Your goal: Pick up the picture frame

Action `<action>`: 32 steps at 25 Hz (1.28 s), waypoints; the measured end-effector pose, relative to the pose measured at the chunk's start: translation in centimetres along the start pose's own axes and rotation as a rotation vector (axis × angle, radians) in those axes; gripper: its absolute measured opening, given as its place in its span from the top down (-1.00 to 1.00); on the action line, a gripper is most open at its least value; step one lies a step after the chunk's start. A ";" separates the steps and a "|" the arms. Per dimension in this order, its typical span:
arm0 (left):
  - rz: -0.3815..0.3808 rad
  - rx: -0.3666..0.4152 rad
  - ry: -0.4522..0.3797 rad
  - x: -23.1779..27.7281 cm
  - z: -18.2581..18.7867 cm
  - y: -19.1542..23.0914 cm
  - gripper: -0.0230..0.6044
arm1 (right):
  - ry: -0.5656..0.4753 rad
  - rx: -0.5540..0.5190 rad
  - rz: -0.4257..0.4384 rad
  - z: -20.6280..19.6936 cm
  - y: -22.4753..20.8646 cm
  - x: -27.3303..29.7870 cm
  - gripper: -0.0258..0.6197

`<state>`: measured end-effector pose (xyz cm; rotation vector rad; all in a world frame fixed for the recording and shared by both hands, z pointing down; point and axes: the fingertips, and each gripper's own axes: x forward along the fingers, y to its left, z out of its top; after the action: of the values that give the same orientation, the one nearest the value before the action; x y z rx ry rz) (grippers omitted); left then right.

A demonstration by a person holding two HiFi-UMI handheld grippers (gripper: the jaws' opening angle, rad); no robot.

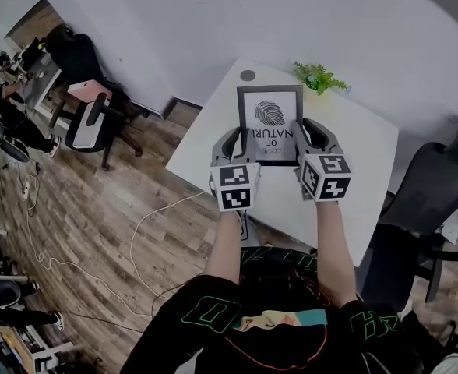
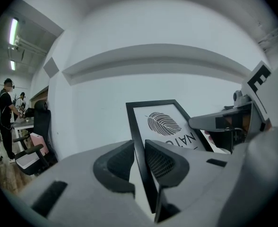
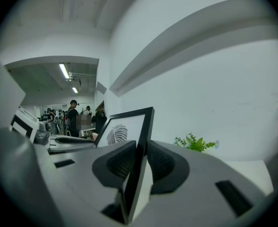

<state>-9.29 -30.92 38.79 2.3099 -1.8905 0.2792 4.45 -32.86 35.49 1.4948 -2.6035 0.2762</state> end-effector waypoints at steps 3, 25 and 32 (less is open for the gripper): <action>-0.003 0.002 -0.038 -0.1 1.7 0.1 0.69 | -0.035 -0.017 -0.004 1.4 0.1 -0.1 0.67; -0.026 0.053 -0.128 -0.4 5.5 -1.3 0.68 | -0.144 -0.082 -0.038 4.9 -0.6 -1.8 0.68; -0.028 0.064 -0.128 -0.1 5.6 -1.5 0.67 | -0.147 -0.073 -0.037 4.8 -1.1 -1.7 0.67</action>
<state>-7.52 -31.75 33.33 2.4487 -1.9322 0.1956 6.13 -33.01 30.57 1.5927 -2.6617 0.0695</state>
